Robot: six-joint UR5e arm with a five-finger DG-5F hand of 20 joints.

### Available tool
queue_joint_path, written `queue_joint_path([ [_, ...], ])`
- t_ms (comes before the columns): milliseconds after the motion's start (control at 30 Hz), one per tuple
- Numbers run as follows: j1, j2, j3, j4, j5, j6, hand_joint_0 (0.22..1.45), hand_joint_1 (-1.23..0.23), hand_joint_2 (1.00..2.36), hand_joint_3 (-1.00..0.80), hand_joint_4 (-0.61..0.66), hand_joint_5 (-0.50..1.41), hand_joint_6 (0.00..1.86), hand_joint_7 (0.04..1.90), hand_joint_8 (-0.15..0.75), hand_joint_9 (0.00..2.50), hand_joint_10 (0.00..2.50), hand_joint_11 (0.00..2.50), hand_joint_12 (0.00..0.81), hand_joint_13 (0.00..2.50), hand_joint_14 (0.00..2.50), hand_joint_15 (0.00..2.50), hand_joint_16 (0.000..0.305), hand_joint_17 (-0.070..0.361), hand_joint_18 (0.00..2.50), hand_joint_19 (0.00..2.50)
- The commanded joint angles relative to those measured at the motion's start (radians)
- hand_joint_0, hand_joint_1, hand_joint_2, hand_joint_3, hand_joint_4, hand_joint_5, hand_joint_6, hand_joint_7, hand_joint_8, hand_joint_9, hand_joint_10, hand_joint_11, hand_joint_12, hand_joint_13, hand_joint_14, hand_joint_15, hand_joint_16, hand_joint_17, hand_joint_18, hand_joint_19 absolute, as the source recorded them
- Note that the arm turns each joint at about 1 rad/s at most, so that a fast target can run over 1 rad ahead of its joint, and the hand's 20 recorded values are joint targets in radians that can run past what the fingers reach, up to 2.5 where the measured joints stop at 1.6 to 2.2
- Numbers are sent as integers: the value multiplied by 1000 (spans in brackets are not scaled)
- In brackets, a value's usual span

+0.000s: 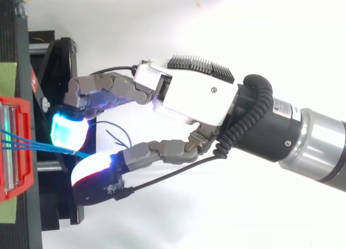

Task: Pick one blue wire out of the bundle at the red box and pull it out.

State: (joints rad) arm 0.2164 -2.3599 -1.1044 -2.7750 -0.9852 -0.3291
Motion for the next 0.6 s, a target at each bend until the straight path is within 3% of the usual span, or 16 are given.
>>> queue_joint_path([
  [0,-2,-1,0,2,-1,-1,610,-799,1004,-438,235,-98,500,1300,288,848,9,267,366,710,9,267,47,106,606,490],
  [367,0,-1,-2,8,2,-4,591,-787,1002,-476,259,-97,512,1266,292,867,9,278,367,721,10,273,47,106,610,505],
  [467,3,-1,-37,35,2,-1,609,-742,1006,-423,253,-95,541,1242,296,897,10,294,366,741,10,282,47,105,616,497],
  [567,3,-1,-38,46,2,-1,619,-723,1010,-375,242,-101,590,1197,298,905,10,296,368,745,10,276,47,105,622,498],
])
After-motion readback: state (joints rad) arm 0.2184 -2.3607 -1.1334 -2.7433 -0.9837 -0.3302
